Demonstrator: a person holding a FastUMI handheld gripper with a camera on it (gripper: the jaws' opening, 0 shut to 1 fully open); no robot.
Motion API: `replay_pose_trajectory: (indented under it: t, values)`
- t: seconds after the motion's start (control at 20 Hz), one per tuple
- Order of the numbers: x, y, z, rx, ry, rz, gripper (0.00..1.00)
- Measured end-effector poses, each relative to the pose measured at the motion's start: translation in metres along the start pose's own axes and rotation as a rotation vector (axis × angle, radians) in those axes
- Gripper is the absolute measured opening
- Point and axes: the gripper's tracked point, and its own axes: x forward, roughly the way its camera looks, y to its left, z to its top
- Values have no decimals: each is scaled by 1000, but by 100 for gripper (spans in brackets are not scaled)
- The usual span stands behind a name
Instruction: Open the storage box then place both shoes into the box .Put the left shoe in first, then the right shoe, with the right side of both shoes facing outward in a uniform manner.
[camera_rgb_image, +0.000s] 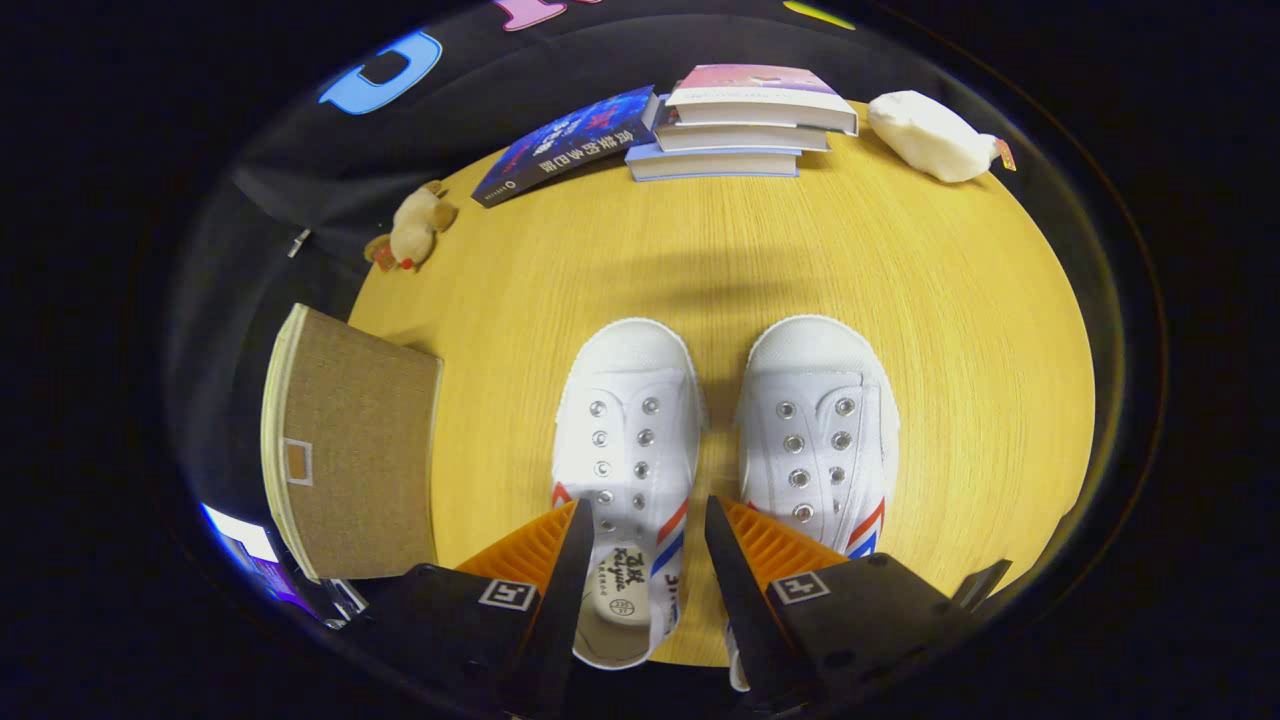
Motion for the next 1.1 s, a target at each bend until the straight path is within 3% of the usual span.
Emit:
replay_pose_trajectory:
  t: [0.05, 0.15, 0.25, 0.3, 0.4, 0.8, 1.1]
  values:
    - [6, -4, -1, 6, 11, -15, 67]
    - [12, -2, -4, 26, 36, -17, 48]
    - [15, -12, -5, 11, 49, -66, 42]
    - [12, -10, -5, 15, 53, -58, 18]
    - [10, -10, -5, 14, 44, -37, 11]
    - [-42, 27, 6, 143, -10, 82, 8]
    - [-107, 109, 38, 130, -56, 197, 8]
